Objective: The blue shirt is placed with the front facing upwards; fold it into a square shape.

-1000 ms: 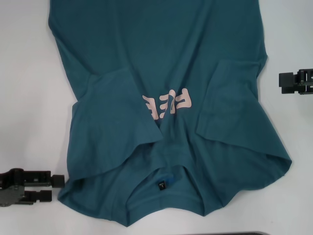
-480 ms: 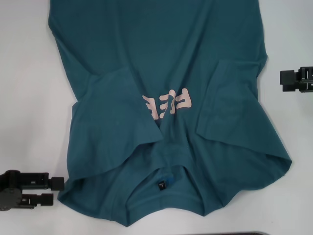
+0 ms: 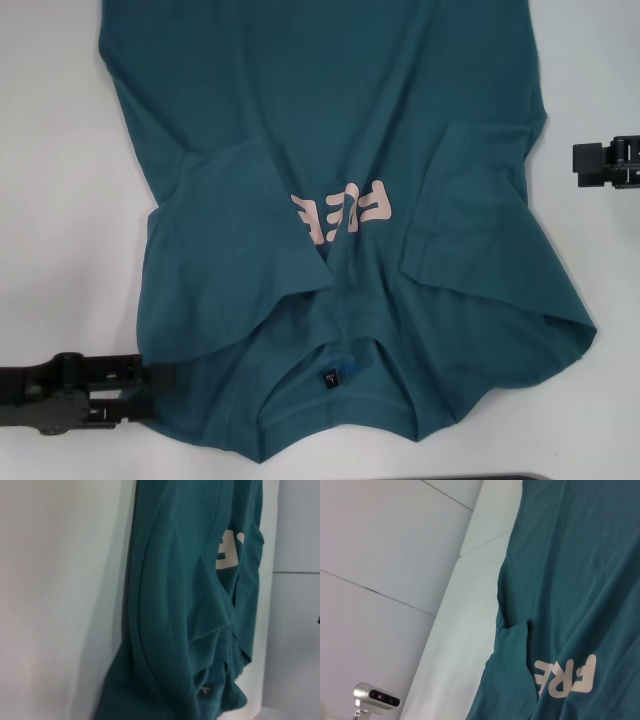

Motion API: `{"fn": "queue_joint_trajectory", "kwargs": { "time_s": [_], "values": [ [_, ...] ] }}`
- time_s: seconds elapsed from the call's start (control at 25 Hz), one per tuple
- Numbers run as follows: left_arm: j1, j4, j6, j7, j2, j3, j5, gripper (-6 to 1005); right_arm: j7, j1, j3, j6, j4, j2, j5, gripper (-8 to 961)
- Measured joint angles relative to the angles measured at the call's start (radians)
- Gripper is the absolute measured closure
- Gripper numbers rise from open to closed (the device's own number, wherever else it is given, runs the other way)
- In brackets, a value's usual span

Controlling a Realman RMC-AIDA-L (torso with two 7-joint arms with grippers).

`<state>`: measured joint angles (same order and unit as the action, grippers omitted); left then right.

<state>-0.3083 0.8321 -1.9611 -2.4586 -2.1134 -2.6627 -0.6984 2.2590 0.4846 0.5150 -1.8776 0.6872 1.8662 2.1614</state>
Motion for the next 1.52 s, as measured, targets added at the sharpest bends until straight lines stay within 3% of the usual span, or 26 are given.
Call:
{"fn": "queue_joint_trajectory", "kwargs": {
  "time_s": [0.24,0.44,1.2,1.4,1.48,1.52],
  "values": [
    [0.034,0.091,0.017,-0.03,-0.046,-0.008,-0.001,238,0.001,-0.004,-0.003,0.0,0.0,-0.001,-0.001,187],
    [0.043,0.09,0.043,-0.04,-0.05,-0.012,0.0,238,0.001,-0.004,-0.009,0.001,0.0,-0.001,-0.001,187],
    [-0.012,0.013,0.158,-0.078,-0.045,-0.022,0.0,239,0.002,-0.007,-0.012,0.0,-0.002,-0.001,-0.002,187],
    [0.007,0.039,0.143,-0.08,-0.029,-0.07,0.0,239,0.004,-0.009,-0.015,0.0,-0.002,-0.001,-0.002,187],
    [0.021,0.039,0.102,-0.068,-0.005,-0.107,-0.006,239,0.004,-0.008,-0.016,0.0,-0.002,-0.001,-0.002,187],
    [0.021,0.038,0.097,-0.064,-0.003,-0.11,-0.007,239,0.004,-0.007,-0.016,0.0,-0.002,-0.001,-0.002,187]
  ]
}}
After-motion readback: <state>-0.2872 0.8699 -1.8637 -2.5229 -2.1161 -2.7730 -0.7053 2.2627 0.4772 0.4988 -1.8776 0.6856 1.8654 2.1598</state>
